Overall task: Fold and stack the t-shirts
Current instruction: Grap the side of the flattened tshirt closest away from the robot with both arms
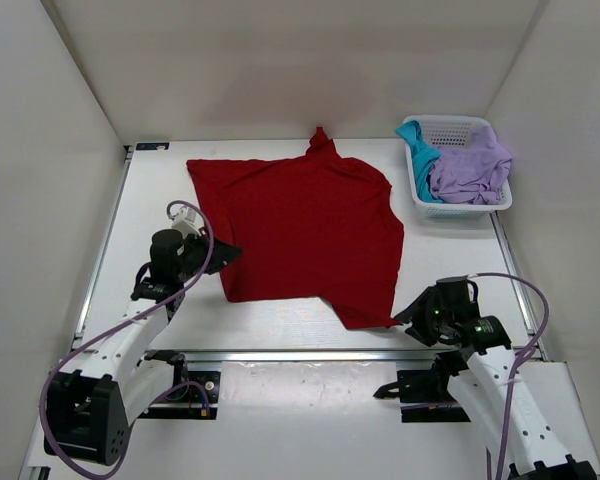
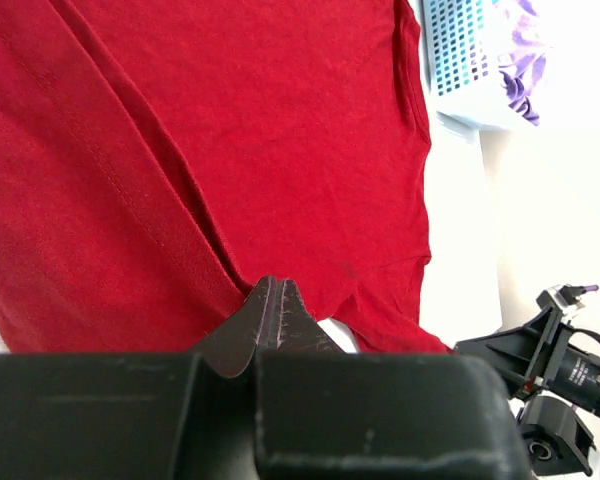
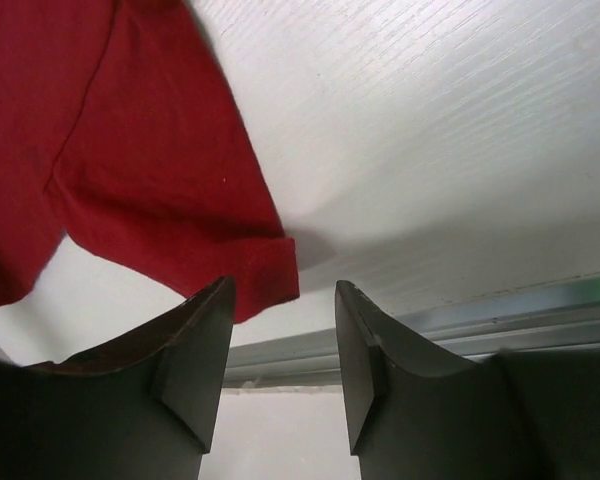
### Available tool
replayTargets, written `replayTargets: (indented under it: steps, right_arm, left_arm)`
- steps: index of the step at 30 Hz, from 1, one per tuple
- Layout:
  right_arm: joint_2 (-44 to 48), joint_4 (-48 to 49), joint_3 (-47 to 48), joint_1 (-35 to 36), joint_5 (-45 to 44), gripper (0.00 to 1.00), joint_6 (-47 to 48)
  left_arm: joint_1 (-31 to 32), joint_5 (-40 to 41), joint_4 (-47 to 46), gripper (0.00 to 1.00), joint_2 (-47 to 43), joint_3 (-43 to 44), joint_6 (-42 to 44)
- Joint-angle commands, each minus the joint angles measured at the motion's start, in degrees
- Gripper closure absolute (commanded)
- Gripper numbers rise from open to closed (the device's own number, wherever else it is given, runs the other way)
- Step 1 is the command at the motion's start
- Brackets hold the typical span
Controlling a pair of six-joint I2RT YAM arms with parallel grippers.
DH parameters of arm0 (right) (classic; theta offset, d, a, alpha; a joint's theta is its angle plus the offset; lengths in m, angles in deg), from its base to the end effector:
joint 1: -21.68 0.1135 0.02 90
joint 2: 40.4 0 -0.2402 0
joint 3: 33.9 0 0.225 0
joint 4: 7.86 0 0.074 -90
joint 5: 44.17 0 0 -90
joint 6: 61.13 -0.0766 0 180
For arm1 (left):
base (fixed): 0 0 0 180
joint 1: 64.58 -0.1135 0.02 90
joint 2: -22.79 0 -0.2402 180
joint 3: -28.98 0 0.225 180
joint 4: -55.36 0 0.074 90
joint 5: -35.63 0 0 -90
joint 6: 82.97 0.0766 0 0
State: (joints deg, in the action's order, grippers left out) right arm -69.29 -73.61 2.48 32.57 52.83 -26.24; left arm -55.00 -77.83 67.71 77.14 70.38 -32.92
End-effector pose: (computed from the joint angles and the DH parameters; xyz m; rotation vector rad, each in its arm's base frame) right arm 0.1079 0.0303 0.1313 0.9685 2.5081 0.5541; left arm 0.2214 -0.0683 0.1966 -0.2820 2.0878 -0.9480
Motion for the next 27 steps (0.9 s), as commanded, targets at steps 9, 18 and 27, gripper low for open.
replayTargets:
  steps: [9, 18, 27]
  right_arm:
    - [0.23, 10.64, -5.61, 4.22, 1.52, 0.66, -8.96]
    - [1.02, 12.93, -6.23, 2.90, 2.49, 0.93, -8.26]
    - [-9.34, 21.69, 6.77, 0.98, -4.02, 1.00, 7.62]
  left_arm:
    - [-0.27, -2.02, -1.63, 1.00, -0.29, -0.18, -0.31]
    - [-0.79, -1.85, -2.07, 1.00, -0.03, -0.62, -0.66]
    - [-5.97, -2.46, 1.97, 1.00, -0.47, 2.98, 0.22]
